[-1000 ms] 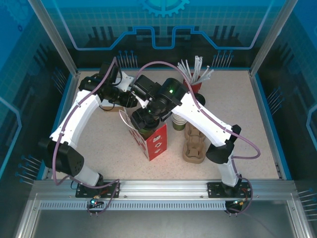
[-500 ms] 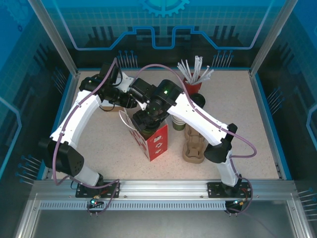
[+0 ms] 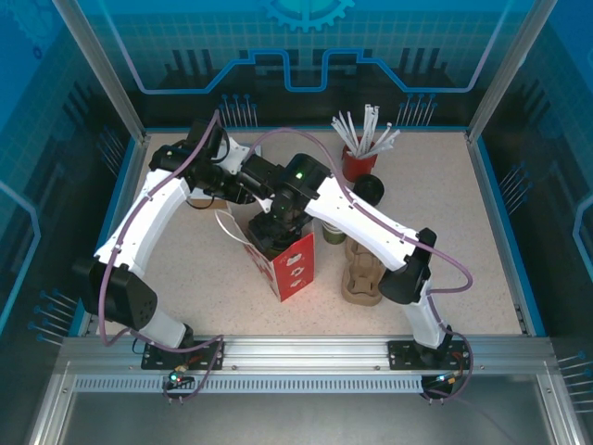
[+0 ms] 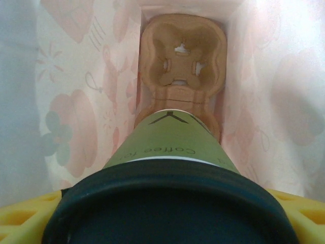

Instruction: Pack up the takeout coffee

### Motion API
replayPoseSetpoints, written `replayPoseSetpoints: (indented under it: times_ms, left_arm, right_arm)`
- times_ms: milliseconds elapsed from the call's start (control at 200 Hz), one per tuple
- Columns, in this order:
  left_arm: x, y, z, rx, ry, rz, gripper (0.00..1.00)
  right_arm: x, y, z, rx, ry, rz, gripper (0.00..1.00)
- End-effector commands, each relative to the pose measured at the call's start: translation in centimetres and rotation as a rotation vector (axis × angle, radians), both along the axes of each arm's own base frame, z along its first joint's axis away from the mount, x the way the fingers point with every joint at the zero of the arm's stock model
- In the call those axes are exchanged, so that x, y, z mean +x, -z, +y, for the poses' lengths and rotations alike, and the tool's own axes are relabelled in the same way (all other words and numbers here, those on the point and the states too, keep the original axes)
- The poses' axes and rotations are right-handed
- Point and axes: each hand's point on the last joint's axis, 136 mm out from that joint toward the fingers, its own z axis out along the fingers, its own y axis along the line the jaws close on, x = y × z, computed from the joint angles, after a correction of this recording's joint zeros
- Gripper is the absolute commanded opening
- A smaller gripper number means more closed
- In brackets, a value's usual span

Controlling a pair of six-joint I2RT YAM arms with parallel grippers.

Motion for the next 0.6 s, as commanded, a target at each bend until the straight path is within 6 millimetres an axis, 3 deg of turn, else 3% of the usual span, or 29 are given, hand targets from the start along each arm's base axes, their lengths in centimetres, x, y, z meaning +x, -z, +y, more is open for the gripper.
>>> replayPoseSetpoints:
  times_ms: [0, 595]
  left_arm:
    - [-0.4, -0.5, 0.0, 0.0, -0.005, -0.019, 0.41]
    - [-0.2, -0.1, 0.6, 0.034, -0.019, -0.021, 0.48]
  right_arm:
    - [-0.4, 1.5, 0.5, -0.026, -0.017, 0.035, 0.85]
    - [-0.3, 4.7, -0.3, -0.082, 0.018, 0.107, 0.85]
